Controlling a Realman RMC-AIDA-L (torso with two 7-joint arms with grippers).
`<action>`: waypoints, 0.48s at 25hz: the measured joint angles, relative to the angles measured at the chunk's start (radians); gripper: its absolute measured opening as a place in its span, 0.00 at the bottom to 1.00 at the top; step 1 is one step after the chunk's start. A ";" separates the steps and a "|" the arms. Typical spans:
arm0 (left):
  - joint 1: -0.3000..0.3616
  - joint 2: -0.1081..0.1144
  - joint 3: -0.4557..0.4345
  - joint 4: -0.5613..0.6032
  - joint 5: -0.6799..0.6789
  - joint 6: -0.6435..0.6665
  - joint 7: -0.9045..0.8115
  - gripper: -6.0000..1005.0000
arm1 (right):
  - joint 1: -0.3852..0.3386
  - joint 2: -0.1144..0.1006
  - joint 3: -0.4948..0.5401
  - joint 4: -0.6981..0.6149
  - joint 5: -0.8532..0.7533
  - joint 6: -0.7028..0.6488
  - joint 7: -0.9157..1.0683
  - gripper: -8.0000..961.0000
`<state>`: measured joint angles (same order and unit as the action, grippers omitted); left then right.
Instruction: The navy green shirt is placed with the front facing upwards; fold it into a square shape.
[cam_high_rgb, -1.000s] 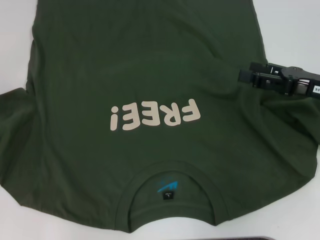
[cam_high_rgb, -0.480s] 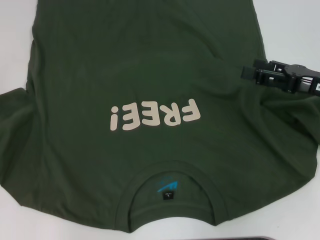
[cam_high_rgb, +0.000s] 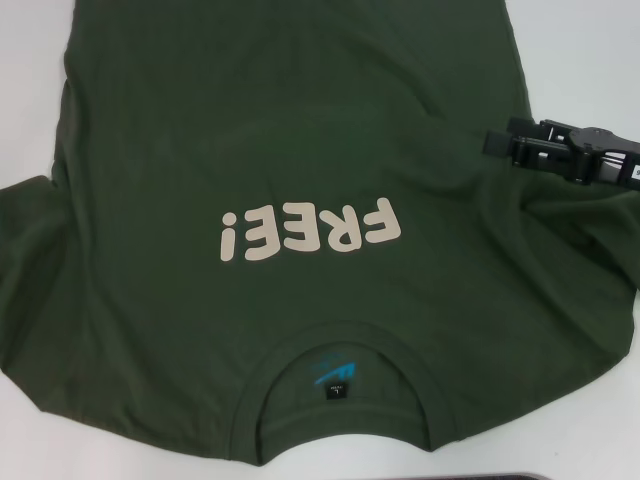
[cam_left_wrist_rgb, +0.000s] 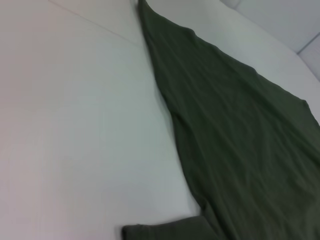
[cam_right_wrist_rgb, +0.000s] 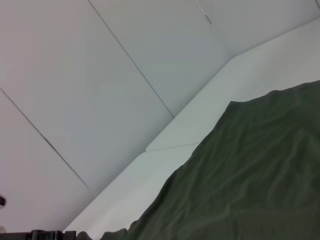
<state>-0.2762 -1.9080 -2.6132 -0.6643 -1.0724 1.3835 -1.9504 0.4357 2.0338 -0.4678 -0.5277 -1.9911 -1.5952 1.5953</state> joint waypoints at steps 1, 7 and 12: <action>-0.003 -0.001 0.000 0.000 0.006 0.003 0.000 0.83 | 0.000 0.000 0.000 0.000 0.000 0.000 0.000 0.95; -0.019 -0.003 -0.001 -0.001 0.035 0.009 -0.001 0.81 | 0.000 0.000 0.001 0.001 0.000 0.002 0.000 0.95; -0.021 -0.004 -0.003 -0.002 0.038 0.009 -0.007 0.79 | 0.000 0.000 0.003 0.001 0.001 0.002 0.000 0.95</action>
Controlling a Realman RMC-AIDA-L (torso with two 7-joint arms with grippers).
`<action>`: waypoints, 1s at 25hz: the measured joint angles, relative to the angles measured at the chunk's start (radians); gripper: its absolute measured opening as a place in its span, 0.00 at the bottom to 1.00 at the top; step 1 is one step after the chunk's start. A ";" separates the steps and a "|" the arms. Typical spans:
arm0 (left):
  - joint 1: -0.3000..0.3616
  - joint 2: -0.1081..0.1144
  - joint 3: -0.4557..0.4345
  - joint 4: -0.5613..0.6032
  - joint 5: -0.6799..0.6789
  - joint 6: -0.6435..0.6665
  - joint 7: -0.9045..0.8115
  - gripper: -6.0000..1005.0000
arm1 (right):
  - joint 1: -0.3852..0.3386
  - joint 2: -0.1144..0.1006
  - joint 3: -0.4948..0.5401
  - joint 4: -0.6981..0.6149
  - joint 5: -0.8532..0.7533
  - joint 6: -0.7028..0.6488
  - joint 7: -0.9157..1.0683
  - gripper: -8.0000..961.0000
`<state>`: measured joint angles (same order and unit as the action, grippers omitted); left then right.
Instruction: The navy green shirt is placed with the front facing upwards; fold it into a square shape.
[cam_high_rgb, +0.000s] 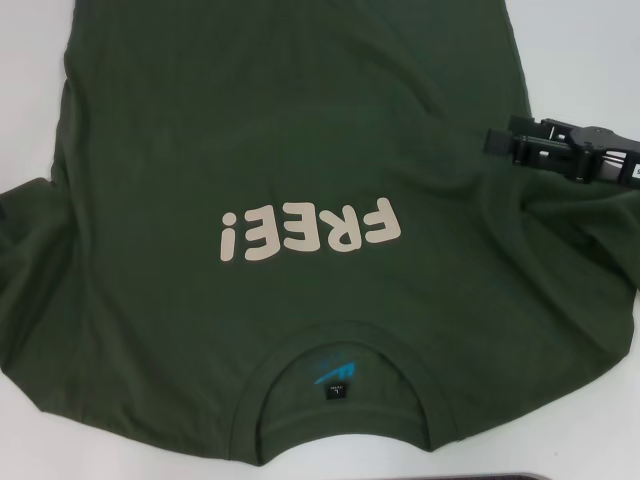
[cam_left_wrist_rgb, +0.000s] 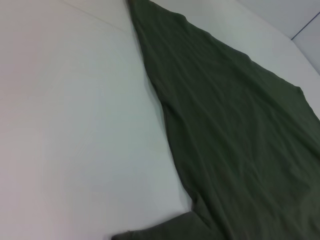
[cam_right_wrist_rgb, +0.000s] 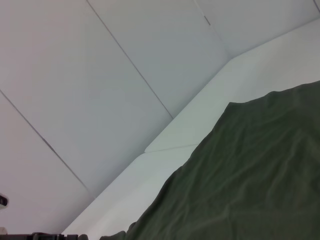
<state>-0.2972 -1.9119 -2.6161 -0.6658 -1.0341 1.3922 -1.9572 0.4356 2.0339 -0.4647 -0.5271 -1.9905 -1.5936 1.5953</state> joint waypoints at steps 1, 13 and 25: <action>0.000 0.000 -0.001 0.000 0.000 -0.003 0.000 0.79 | 0.000 0.000 0.002 0.000 0.000 0.000 0.000 0.95; -0.007 -0.006 0.000 -0.013 0.050 -0.028 -0.028 0.49 | 0.006 0.000 0.023 -0.001 0.003 -0.002 0.000 0.95; -0.015 -0.026 -0.011 -0.064 0.043 0.031 -0.029 0.14 | 0.008 0.000 0.023 0.000 0.003 -0.001 0.000 0.95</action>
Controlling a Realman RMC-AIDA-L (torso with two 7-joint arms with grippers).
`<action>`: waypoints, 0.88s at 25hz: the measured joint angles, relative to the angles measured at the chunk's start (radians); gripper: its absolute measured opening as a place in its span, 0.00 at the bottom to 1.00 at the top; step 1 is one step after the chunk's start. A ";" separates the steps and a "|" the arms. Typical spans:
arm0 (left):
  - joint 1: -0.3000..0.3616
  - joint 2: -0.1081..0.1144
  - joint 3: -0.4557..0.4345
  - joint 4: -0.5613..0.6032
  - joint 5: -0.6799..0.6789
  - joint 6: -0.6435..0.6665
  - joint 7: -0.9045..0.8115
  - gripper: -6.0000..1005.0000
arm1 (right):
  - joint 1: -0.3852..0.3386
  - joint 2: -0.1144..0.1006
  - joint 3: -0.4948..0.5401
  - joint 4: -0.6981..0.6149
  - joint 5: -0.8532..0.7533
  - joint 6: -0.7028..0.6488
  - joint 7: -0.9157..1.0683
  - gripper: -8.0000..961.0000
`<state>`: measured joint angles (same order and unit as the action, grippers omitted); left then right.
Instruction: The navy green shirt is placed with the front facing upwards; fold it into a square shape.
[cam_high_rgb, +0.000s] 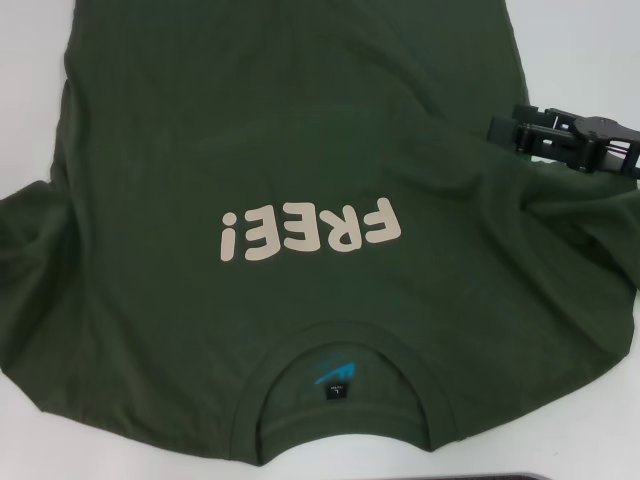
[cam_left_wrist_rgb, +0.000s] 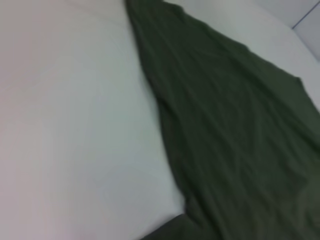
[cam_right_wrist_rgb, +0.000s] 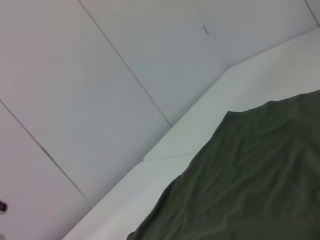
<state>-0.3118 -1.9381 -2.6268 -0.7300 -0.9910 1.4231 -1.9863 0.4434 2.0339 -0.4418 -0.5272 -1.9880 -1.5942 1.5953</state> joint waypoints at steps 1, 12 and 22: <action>0.000 -0.004 -0.003 -0.009 -0.002 0.010 0.000 0.12 | 0.000 0.000 0.000 0.000 0.000 0.000 0.000 0.95; -0.028 -0.058 -0.064 -0.104 -0.021 0.111 -0.055 0.01 | 0.002 0.000 -0.001 -0.001 0.000 0.000 0.000 0.95; -0.080 -0.086 -0.065 -0.100 -0.038 0.133 -0.099 0.01 | 0.001 0.000 -0.004 0.000 0.000 -0.006 0.000 0.95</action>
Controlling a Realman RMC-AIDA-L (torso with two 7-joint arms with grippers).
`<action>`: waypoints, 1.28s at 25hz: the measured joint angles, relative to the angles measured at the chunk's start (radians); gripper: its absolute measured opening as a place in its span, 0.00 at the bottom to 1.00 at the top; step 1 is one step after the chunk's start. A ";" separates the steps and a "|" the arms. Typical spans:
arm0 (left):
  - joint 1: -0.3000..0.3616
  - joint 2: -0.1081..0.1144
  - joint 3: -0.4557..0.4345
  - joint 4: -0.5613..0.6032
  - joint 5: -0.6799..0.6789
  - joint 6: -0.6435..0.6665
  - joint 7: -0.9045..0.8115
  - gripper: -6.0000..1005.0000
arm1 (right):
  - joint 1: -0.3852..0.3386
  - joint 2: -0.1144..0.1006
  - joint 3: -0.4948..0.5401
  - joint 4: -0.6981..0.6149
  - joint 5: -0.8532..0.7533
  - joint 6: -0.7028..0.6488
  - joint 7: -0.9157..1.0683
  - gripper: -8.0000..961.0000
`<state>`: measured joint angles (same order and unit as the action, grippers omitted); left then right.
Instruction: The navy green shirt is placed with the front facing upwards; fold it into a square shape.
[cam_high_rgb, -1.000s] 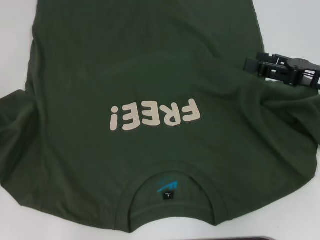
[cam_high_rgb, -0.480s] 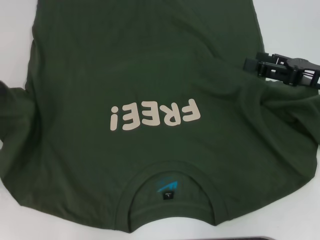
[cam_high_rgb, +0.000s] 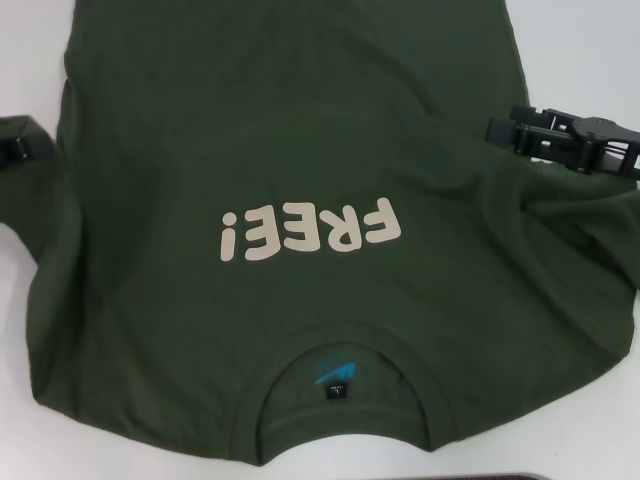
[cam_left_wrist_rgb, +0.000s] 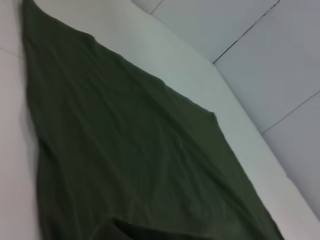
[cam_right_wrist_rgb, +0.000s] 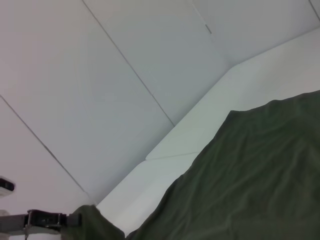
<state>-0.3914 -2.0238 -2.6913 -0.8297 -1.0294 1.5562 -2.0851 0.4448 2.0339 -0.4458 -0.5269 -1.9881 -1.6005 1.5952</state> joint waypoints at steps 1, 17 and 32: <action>-0.004 -0.003 0.000 0.002 -0.001 -0.002 -0.002 0.01 | 0.000 0.000 0.000 0.001 0.000 0.000 0.000 0.95; -0.028 -0.048 0.019 0.024 0.009 -0.083 -0.005 0.01 | -0.005 0.000 0.004 0.006 0.000 -0.001 -0.006 0.95; -0.065 -0.049 0.077 0.117 0.006 -0.089 0.000 0.26 | 0.001 0.000 0.004 0.000 0.000 0.005 -0.002 0.95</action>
<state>-0.4564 -2.0723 -2.6143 -0.7130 -1.0238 1.4674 -2.0847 0.4459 2.0339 -0.4417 -0.5273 -1.9881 -1.5959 1.5929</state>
